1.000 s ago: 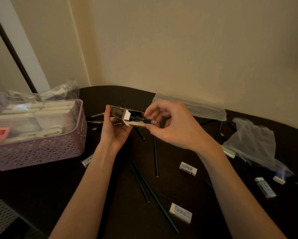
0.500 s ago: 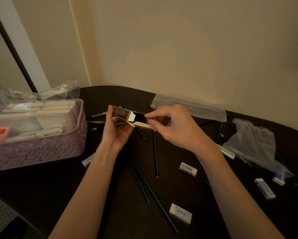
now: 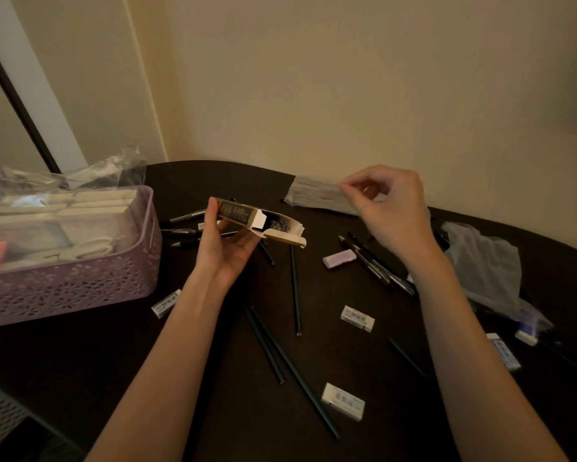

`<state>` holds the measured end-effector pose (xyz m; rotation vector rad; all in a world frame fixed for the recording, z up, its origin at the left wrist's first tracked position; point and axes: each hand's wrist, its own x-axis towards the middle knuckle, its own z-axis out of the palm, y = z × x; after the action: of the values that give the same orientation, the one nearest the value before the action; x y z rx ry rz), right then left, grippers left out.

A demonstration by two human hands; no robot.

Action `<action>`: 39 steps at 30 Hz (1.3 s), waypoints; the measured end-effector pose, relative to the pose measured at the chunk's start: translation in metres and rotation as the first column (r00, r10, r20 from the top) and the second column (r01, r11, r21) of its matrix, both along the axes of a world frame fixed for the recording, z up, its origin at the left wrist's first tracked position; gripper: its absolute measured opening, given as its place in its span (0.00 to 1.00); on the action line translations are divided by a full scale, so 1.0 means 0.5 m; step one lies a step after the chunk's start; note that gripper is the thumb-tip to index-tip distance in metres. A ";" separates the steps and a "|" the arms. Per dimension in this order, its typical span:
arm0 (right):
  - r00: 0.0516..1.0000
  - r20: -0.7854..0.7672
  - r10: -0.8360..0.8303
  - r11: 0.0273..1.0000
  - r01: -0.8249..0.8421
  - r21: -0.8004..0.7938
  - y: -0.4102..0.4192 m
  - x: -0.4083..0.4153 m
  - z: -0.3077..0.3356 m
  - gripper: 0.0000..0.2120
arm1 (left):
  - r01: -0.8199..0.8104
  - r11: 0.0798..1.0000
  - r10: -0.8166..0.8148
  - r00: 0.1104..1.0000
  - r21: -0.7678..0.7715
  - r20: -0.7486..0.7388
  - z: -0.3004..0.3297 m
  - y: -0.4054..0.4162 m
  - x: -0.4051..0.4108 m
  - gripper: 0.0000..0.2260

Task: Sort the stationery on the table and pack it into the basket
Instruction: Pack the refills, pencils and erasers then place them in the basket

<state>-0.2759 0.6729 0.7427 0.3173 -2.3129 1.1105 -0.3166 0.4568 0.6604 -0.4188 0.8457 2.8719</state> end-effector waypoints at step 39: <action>0.940 -0.047 0.339 0.874 -0.333 -0.353 -0.054 0.077 0.066 0.05 | 0.061 0.998 -0.061 0.998 -0.004 0.005 -0.004 0.032 0.007 0.29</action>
<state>-0.2376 0.6459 0.7759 0.5855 -2.0582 1.6811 -0.3132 0.4727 0.6581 -0.3934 0.8488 2.8132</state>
